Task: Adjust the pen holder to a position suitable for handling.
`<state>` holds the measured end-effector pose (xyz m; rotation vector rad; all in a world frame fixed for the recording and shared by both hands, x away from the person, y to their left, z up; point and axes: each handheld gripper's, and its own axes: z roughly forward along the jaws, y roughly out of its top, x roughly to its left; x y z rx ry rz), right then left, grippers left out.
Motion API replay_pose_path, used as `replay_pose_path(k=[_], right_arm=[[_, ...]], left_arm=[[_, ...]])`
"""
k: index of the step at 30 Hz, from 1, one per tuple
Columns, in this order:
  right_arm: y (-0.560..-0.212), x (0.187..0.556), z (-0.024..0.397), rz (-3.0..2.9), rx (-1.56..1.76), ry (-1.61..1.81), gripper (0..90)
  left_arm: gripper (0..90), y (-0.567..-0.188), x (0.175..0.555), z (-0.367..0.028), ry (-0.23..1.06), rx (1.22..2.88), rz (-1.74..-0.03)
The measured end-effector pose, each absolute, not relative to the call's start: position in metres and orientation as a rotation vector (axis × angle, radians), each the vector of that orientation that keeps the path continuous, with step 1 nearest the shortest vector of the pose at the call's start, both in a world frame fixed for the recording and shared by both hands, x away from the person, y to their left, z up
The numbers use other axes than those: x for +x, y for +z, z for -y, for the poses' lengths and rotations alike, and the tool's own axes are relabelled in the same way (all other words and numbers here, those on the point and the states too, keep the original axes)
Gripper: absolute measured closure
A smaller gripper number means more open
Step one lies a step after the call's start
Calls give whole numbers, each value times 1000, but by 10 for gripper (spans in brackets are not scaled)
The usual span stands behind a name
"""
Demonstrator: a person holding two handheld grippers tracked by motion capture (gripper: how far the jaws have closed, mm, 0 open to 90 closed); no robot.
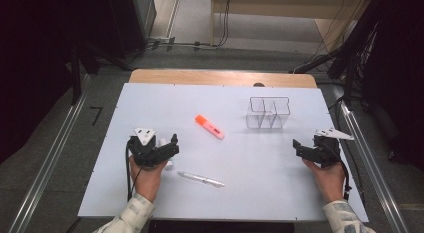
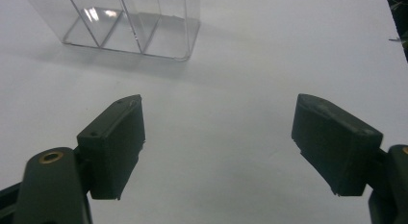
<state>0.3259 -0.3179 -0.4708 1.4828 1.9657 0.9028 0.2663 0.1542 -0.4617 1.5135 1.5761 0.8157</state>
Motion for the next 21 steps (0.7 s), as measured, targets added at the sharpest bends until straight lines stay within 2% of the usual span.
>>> replay_pose_path(k=[6,14,19,21], right_arm=[[-470,330,320,-1960,1477,901,246],[-468,342,318,-1944,1469,908,308],[-468,350,317,-1935,1474,915,343],[-468,356,316,-1918,1469,923,388]], left_arm=[[198,-462,278,-129,789,1552,-1529],[225,-460,300,-93,749,1625,-1491],[331,-458,311,-77,745,1655,-1459],[387,-457,319,-68,709,1667,-1451]])
